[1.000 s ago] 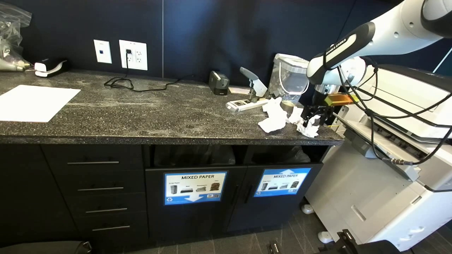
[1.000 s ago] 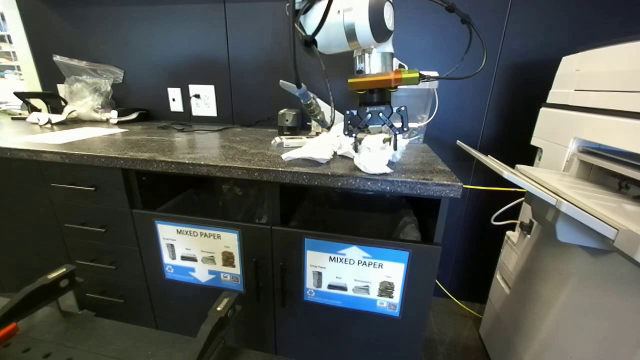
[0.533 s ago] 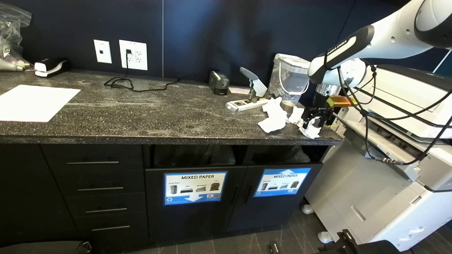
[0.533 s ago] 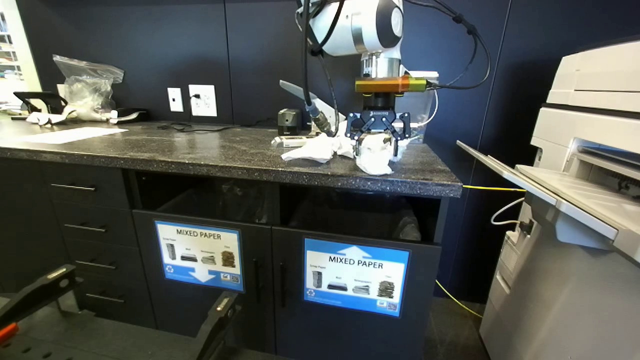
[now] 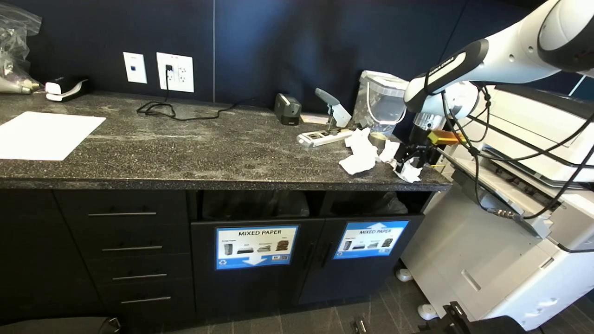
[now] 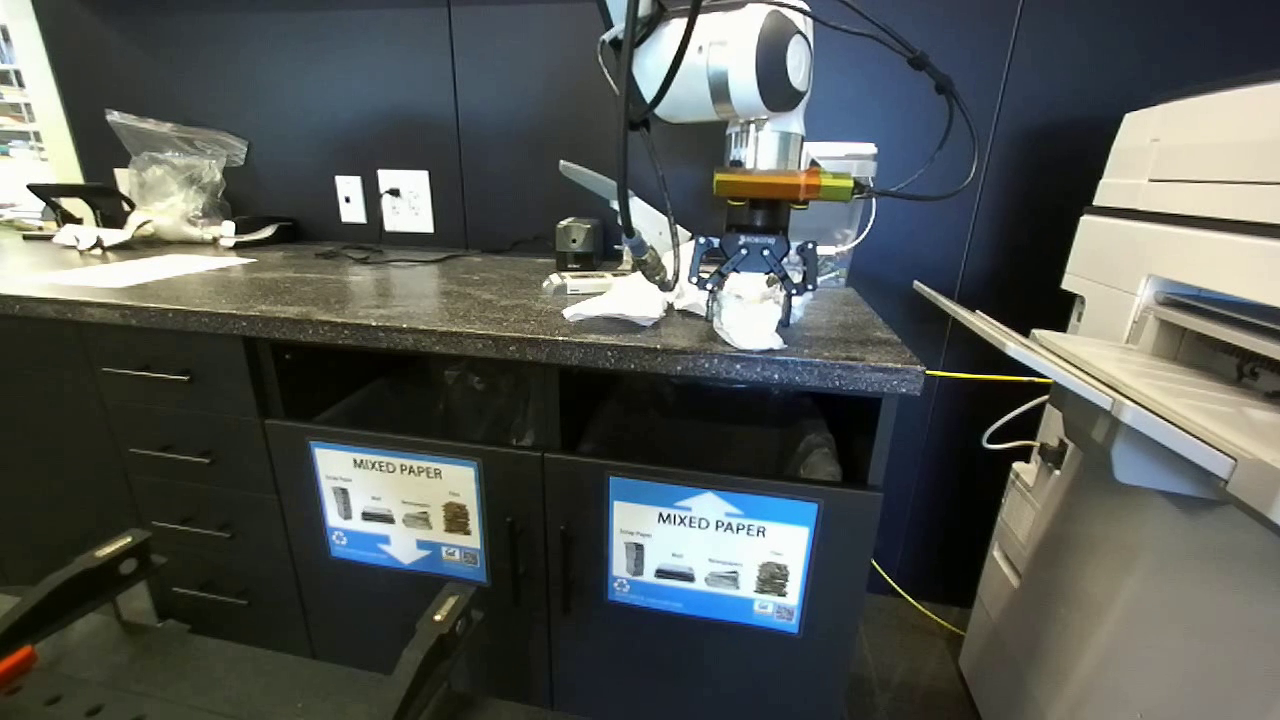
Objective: Put the tissues in the rubbish bin.
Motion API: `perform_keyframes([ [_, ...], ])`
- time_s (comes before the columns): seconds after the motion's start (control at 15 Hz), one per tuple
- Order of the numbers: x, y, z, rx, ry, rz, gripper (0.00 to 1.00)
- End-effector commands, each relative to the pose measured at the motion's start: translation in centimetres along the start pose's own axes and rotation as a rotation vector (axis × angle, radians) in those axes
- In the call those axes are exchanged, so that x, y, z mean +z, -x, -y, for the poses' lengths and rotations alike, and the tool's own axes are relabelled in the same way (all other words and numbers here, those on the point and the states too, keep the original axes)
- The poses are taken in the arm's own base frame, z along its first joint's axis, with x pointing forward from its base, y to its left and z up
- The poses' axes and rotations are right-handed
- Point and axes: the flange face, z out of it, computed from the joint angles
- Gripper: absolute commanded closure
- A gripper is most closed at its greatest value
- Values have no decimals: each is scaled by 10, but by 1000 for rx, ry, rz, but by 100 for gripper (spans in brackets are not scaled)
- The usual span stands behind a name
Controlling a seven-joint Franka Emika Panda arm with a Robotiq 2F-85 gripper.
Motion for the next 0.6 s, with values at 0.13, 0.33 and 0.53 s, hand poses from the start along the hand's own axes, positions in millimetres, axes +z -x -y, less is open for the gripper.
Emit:
perform_keyframes([
  [0.13, -5, -7, -5, -14, -26, -12, 0],
  [0.33, -5, -7, -6, -13, -25, -13, 0],
  [0.53, -4, -8, -7, -10, -24, -16, 0],
])
